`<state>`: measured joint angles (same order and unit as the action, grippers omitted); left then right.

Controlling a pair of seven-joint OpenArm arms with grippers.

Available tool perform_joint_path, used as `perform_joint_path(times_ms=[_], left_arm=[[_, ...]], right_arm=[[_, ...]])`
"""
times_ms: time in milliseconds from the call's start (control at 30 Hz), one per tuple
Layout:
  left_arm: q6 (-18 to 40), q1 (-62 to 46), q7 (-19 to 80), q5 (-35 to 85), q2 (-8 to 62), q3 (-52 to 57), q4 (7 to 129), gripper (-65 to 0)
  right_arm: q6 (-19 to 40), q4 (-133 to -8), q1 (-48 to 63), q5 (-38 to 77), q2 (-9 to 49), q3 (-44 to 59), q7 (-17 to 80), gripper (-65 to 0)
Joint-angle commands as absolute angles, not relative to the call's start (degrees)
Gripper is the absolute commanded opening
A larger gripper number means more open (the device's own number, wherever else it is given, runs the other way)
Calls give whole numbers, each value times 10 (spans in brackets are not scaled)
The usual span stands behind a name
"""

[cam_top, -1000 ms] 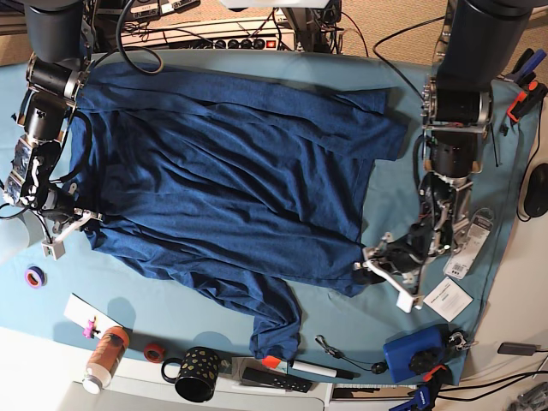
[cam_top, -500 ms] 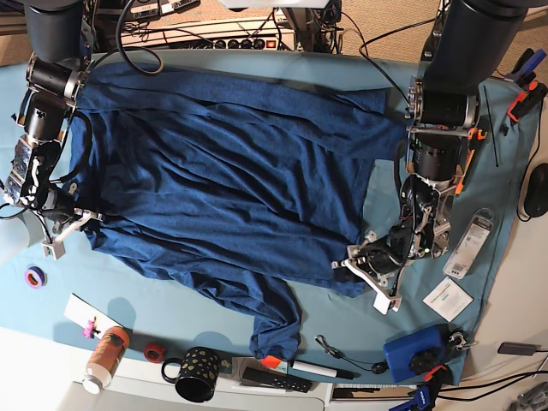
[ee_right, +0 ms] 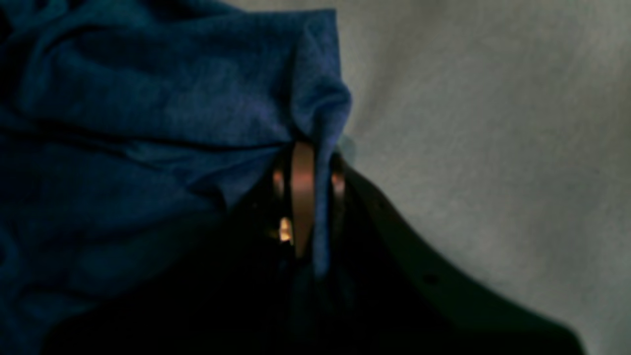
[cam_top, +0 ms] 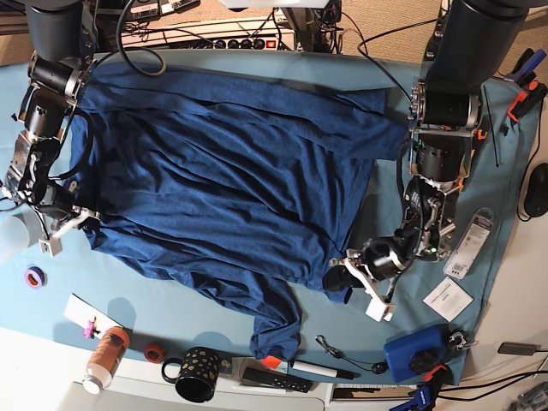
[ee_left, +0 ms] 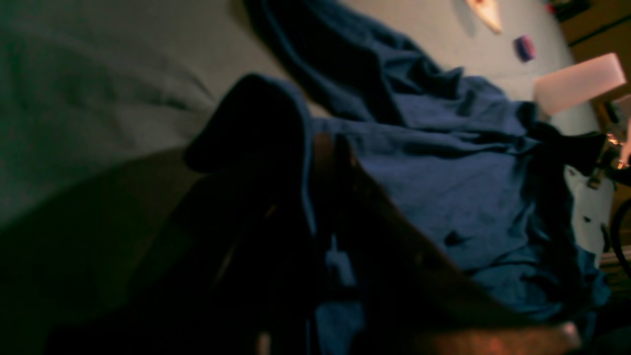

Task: Layout the t-shirt on the table in an organized manner, then fold the t-shirt properly
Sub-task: 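Drag the shirt side with the left gripper toward the right gripper, folding lengthwise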

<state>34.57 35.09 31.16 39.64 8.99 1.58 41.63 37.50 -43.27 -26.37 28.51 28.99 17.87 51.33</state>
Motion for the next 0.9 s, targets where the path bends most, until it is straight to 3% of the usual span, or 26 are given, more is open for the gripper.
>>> perform_joint_path(times_ms=[0,233,433,867], left_arm=[[357,373,302,412,97,17,428,-650],[379,371,327,463,123,17,429,-650],[400,370,387,528,125,17,429,-650],[400,347,502,642,126,39,459,-650]], right_arm=[[392,-449,-276,307,300,195,521,-650],[400,-469,-276,422,301,285,631,-650],[400,-469,-273,496,302,296,682,-650],[400,-469,-270,503,315,296,733,-650]])
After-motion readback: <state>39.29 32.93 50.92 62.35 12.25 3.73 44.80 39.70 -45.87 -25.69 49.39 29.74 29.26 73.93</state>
